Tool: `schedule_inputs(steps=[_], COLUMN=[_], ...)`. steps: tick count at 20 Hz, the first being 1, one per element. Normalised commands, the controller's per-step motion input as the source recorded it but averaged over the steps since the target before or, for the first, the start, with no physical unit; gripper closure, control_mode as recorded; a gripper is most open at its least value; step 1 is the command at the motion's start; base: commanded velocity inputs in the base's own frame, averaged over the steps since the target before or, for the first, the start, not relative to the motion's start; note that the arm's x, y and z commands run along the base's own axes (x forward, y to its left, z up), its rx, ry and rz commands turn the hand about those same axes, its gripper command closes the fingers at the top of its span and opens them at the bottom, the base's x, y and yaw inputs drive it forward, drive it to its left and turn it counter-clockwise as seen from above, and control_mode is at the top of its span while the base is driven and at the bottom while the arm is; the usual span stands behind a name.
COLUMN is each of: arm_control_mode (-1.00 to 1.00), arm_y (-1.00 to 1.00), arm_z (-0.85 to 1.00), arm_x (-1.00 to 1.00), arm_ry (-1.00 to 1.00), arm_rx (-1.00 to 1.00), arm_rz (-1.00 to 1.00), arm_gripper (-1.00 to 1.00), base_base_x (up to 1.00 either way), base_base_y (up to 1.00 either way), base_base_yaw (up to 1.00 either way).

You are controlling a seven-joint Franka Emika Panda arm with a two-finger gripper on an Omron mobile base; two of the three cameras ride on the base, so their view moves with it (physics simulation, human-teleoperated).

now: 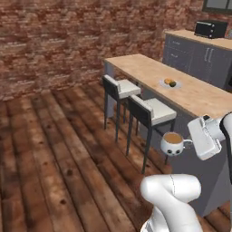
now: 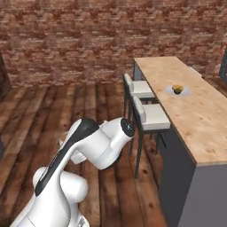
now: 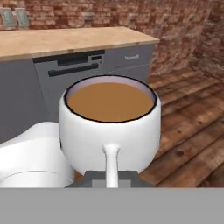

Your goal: Pick up the brewed coffee from the coffee machine and place it next to the breakfast plate on the dining counter.

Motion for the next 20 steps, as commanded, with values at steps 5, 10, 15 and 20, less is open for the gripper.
schedule_inputs(steps=[5,10,15,20], arm_control_mode=[1.0,1.0,1.0,1.0], arm_y=[0.0,0.0,0.0,0.0], arm_z=[0.0,0.0,0.0,0.0], arm_x=[0.0,0.0,0.0,0.0], arm_ry=[0.0,0.0,0.0,0.0], arm_rx=[0.0,0.0,0.0,0.0], arm_rz=[0.0,0.0,0.0,0.0], arm_gripper=[1.0,1.0,1.0,1.0], base_base_x=[1.0,1.0,0.95,0.92], base_base_y=[0.59,0.57,0.52,0.47], base_base_yaw=[-0.51,-0.53,-0.56,-0.57])
